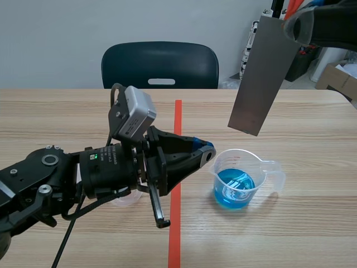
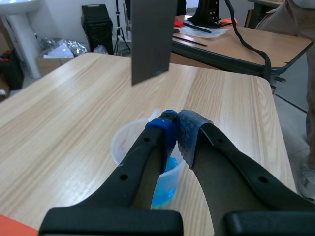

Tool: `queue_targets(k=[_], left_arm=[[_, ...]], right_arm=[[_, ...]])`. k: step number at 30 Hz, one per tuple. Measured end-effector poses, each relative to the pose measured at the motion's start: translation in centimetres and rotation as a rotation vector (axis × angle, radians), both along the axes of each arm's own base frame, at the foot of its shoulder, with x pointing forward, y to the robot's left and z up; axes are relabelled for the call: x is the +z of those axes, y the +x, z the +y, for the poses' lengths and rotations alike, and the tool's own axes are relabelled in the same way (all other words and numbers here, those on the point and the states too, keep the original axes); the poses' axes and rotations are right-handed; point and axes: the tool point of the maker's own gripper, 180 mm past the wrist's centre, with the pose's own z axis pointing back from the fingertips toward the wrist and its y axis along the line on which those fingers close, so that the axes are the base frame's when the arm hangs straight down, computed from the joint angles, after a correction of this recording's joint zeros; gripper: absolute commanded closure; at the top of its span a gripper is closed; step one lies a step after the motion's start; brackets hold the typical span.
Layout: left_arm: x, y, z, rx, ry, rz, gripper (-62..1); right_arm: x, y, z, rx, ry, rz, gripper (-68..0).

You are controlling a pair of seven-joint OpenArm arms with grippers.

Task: Do the redox reaction experiment. raise the plate out of the solution

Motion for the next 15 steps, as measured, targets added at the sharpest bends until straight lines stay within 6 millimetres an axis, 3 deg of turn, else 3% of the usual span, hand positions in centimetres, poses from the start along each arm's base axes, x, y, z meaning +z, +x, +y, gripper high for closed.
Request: queue_targets(k=[6,15], left_arm=[[1.0,1.5,1.1,0.052,-0.032,-0.007,-2.8],[0.7,1.8,1.6,0.069,-0.013,-0.004,-2.8]], right_arm=[[0.0,0.0,0.0,0.0,0.0,0.0,-0.6],[0.0,0.0,0.0,0.0,0.0,0.0,-0.6]])
